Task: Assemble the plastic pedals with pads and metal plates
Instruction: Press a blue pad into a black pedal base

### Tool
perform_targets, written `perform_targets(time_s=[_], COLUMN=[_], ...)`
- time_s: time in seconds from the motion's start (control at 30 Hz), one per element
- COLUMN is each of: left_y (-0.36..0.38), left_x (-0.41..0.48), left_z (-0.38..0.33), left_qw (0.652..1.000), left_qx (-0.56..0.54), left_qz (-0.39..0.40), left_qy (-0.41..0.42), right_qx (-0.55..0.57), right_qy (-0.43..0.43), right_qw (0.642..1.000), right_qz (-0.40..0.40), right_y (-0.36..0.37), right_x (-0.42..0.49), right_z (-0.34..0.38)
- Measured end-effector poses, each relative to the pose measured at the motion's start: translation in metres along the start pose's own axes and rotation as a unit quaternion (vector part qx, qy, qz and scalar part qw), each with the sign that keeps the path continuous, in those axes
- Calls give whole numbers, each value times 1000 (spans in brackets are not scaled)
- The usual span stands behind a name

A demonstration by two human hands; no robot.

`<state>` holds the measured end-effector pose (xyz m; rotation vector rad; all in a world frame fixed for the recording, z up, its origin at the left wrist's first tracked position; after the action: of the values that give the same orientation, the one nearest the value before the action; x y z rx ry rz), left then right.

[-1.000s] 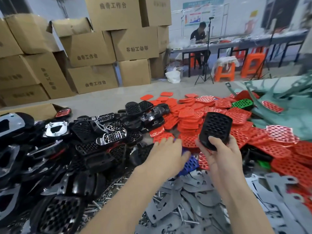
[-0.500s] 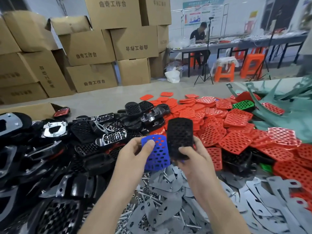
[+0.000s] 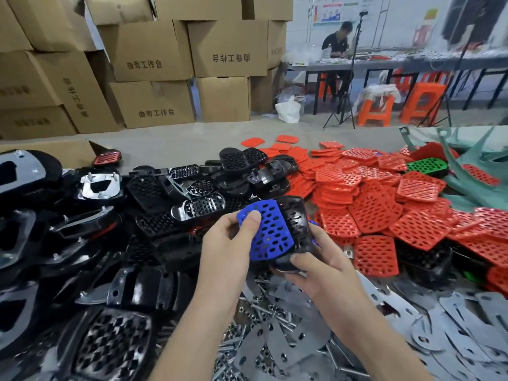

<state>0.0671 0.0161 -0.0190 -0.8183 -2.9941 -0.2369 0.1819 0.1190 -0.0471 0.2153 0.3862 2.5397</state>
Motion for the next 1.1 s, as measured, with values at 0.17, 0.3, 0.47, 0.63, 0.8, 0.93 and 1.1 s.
perform_targets(time_s=[0.17,0.3,0.47,0.63,0.8,0.93,1.1], left_y=[-4,-2,9,10,-8,-8,5], left_x=[-6,-5,9,12,-8,-9,-9], left_z=[0,-4,-26,-49,-37,-32,-29], left_qw=[1000,1000,999,996,998,998,997], left_qx=[-9,-1,39,60,14,-6,23], left_qz=[-8,-3,22,35,31,39,60], left_qy=[-7,-7,18,60,52,41,51], right_qx=[-14,-11,-5,-13,-25,-50,-67], right_qy=[-7,-12,-30,-26,-22,-25,-34], right_qw=[1000,1000,999,999,999,998,996], right_qz=[10,10,13,17,23,41,55], right_y=[0,-3,-6,-4,-3,-5,-4], right_x=[1,2,2,1,1,1,0], right_z=[-3,-3,0,0,-2,-4,-3])
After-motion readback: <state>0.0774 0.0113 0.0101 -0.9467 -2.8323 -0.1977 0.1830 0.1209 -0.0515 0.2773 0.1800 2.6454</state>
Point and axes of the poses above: each hand's wrist, its own x-axis towards the middle knuckle, its own y-axis out of the palm, z = x × y, the point moved 2 cm from there along x, towards the middle knuckle, and after that the axes turned 1 degree about z, right-handed, at the moved point
